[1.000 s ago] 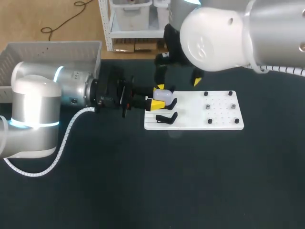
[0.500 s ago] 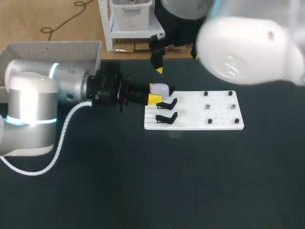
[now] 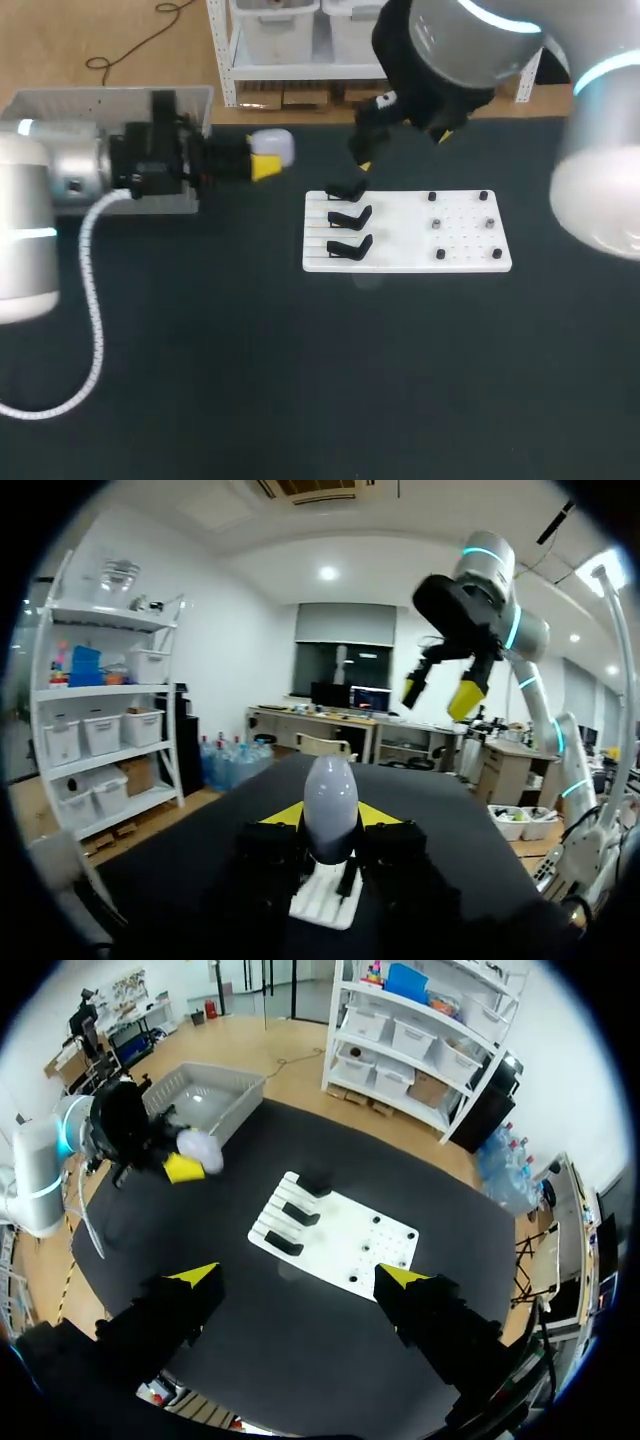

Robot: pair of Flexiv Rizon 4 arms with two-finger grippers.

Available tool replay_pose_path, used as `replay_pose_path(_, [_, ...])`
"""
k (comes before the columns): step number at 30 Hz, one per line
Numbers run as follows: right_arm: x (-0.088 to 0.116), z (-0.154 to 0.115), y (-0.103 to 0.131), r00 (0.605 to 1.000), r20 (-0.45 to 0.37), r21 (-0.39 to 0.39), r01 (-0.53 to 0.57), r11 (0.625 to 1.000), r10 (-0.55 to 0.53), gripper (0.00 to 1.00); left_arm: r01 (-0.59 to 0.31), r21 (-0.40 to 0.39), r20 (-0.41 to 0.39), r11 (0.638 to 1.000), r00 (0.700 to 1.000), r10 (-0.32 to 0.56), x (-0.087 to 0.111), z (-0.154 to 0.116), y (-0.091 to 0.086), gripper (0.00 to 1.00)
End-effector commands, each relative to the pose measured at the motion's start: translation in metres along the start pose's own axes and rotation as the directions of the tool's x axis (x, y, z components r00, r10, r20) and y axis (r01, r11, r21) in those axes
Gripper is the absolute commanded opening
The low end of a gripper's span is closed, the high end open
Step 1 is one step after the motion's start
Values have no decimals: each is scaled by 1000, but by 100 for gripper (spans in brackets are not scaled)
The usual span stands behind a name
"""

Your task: Pick up each earbud case from the left stands, insert the matching earbuds, close the lid, and place the case in the box.

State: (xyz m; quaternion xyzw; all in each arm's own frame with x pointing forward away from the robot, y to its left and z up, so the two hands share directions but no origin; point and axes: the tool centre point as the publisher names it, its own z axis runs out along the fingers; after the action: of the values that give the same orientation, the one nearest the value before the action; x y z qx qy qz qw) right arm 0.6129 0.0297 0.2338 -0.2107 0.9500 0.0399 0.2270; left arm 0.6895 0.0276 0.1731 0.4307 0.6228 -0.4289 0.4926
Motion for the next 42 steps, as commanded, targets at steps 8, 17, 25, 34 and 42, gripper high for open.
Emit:
replay_pose_path(8, [4,1,-1,993,117,1,-1,1000,1,100,-61,-467,-48,882,998,43,-36,-85,77,0])
replay_pose_path(17, [4,1,-1,993,117,1,-1,1000,1,100,-122,-636,-195,762,981,-6,-13,-132,183,0])
replay_pose_path(25, [4,1,-1,993,117,1,-1,1000,1,100,-103,-663,-248,742,965,-87,30,-151,248,0])
replay_pose_path(34, [4,1,-1,993,117,1,-1,1000,1,100,-131,-639,-291,758,953,-81,39,-158,264,94])
replay_pose_path(42, [4,1,-1,993,117,1,-1,1000,1,100,-156,-632,-301,759,952,-55,29,-175,241,100])
